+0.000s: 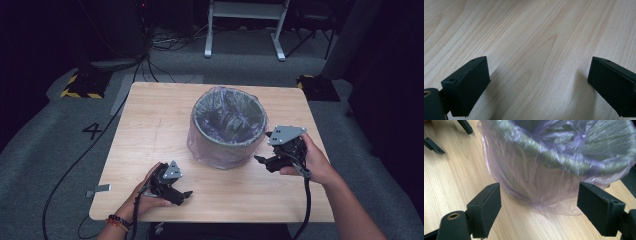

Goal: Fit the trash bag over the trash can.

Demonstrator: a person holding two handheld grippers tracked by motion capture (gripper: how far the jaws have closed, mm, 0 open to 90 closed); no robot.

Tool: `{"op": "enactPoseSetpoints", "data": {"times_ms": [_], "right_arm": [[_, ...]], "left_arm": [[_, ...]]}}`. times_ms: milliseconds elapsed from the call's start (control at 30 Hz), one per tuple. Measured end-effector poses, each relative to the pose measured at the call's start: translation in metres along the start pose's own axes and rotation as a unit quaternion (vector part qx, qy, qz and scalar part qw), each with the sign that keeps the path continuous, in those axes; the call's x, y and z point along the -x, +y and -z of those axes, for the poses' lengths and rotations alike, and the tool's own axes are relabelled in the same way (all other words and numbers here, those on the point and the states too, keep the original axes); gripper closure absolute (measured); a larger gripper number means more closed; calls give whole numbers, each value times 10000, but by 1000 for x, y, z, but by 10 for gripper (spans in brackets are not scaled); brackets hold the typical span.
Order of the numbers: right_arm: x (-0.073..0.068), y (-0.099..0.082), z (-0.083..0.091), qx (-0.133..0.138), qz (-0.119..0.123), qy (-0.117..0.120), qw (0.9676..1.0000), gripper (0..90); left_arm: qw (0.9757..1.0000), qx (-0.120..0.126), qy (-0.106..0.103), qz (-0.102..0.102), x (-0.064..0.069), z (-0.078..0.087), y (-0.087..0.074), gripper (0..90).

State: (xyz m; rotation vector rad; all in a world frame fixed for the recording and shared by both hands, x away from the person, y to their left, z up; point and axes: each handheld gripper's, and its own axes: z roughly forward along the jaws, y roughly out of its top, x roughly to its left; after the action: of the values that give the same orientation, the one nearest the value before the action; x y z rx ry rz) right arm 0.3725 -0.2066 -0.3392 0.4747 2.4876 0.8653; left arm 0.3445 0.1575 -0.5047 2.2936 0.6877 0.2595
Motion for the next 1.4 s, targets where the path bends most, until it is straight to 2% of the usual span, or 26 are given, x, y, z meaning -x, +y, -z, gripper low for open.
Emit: {"op": "enactPoseSetpoints", "data": {"times_ms": [400,800,1400], "right_arm": [[4,-20,-10,-133,-175,-54,9997,199],[7,-40,-23,-358,-303,-224,9986,203],[5,-71,-44,-686,-557,-126,9960,202]], "left_arm": [[10000,1,1,1,0,0,0,37],[10000,-4,-1,7,0,0,0,37],[10000,-5,-2,8,0,0,0,37]]}}
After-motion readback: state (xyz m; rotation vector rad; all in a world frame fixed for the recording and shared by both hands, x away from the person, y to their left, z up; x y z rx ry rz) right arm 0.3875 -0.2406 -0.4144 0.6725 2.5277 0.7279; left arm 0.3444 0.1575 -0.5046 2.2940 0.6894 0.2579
